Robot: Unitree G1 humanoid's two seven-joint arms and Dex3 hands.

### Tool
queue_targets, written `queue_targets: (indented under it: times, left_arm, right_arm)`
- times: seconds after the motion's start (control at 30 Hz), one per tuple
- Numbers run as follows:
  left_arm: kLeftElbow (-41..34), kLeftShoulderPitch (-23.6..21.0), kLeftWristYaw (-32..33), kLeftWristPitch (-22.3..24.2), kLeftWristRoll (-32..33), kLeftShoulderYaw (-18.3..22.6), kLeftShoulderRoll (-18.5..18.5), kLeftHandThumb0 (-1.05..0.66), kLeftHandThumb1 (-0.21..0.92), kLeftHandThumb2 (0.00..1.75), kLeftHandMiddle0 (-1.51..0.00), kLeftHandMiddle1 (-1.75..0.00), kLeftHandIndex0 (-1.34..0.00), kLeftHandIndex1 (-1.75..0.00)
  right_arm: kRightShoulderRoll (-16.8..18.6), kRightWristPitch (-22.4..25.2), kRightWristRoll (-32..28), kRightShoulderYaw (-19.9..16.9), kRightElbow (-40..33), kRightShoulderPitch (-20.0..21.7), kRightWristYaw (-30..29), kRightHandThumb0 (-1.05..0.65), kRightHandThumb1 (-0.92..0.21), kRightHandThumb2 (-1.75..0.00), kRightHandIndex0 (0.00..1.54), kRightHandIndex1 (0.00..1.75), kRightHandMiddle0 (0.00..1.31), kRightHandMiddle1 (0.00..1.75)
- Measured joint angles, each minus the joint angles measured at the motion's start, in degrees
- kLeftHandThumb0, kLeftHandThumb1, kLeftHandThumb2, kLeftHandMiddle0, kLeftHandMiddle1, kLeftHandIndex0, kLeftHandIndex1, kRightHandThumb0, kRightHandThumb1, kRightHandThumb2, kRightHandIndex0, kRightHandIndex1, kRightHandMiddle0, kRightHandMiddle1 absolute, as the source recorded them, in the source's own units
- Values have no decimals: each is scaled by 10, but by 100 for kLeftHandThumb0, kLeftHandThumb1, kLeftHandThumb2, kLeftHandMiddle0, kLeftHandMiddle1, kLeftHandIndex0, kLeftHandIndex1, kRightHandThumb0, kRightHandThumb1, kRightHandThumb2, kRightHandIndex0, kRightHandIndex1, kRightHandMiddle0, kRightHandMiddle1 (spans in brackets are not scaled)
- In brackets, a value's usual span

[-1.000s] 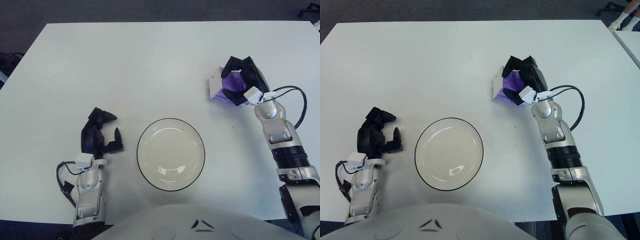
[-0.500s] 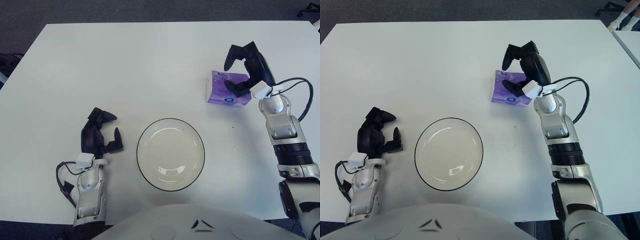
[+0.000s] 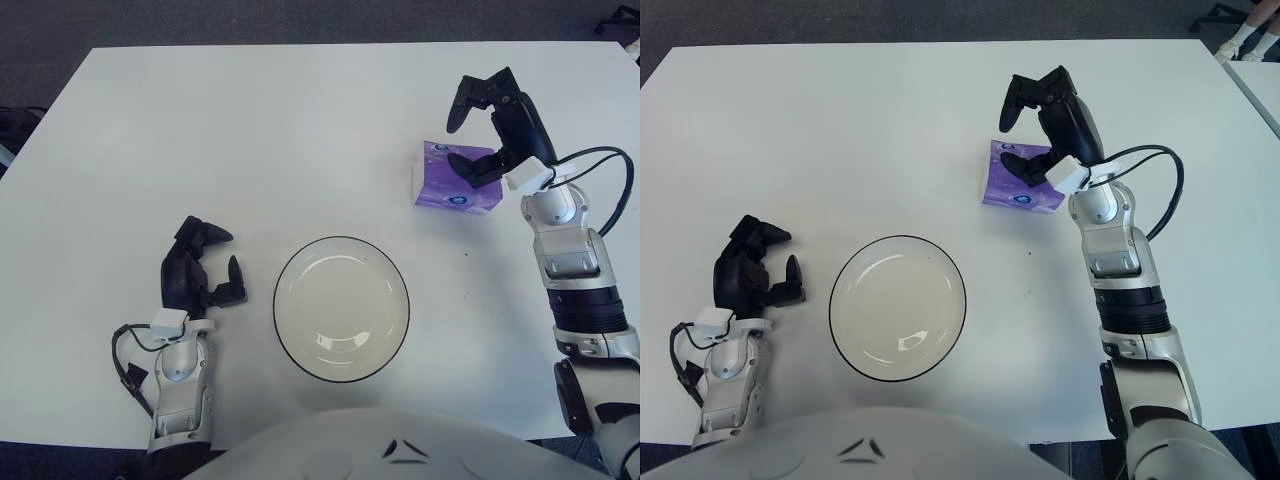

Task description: Put the tissue paper into the plate.

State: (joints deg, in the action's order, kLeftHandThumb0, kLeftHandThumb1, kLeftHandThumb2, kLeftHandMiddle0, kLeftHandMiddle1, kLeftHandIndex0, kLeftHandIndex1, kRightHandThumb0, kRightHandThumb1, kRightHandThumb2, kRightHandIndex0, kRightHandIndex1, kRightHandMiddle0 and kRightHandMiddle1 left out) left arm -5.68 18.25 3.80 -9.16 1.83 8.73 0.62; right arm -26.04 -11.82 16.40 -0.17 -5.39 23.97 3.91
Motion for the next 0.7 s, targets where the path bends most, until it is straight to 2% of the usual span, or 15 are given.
queue_targets:
  times: [0.27, 0.33, 0.37, 0.4, 0.43, 0.47, 0.53, 0.57, 0.6, 0.67, 0.7]
  left_arm:
    - [1, 0, 0, -2, 0, 0, 0, -1, 2, 164, -83, -175, -66, -166]
    - [1, 0, 0, -2, -1, 0, 0, -1, 1, 164, -83, -175, -66, -166]
    - [0, 0, 0, -2, -1, 0, 0, -1, 1, 165, -83, -175, -66, -166]
    - [0, 0, 0, -2, -1, 0, 0, -1, 1, 165, -83, -175, -66, -166]
    - [0, 0, 0, -2, -1, -1, 0, -1, 1, 165, -83, -175, -66, -166]
    - [0, 1, 0, -2, -1, -1, 1, -1, 1, 165, -83, -175, -67, -165]
    - [-1, 1, 0, -1, -1, -2, 1, -1, 1, 165, -83, -175, -66, -166]
    - [-2, 1, 0, -2, -1, -2, 2, -1, 1, 165, -83, -175, -66, -166]
    - [-3, 2, 0, -2, -1, -2, 3, -1, 1, 165, -84, -175, -66, -166]
    - [-4, 3, 0, -2, -1, -2, 4, -1, 0, 166, -84, -175, -66, -166]
    - [-5, 4, 0, -2, -1, -2, 4, -1, 0, 166, -83, -175, -66, -166]
  right_arm:
    - [5, -10, 0, -1, -2, 2, 0, 0, 9, -175, 95, 165, 69, 175]
    - [5, -22, 3, 0, 4, 3, -1, 0, -6, -156, 80, 170, 65, 164]
    - [5, -31, 6, 2, 10, 5, -1, -14, -8, -150, 64, 167, 52, 163]
    - [3, -37, 10, 4, 14, 6, 0, -33, -13, -138, 41, 163, 33, 162]
    - [-1, -44, 12, 8, 19, 6, 4, -46, -16, -130, 26, 160, 21, 161]
    - [-5, -49, 15, 10, 22, 6, 9, -53, -19, -125, 21, 145, 17, 147]
    - [-25, -64, 21, 15, 26, 1, 31, -76, -37, -100, 8, 77, 7, 89]
    - [-41, -75, 25, 17, 28, -5, 48, -82, -42, -94, 7, 62, 5, 72]
    - [-59, -83, 29, 19, 31, -8, 64, -89, -49, -85, 4, 40, 3, 46]
    - [-93, -85, 39, 23, 34, -11, 100, -98, -60, -70, 2, 16, 1, 19]
    - [-105, -81, 43, 24, 34, -12, 116, -100, -62, -67, 1, 13, 1, 15]
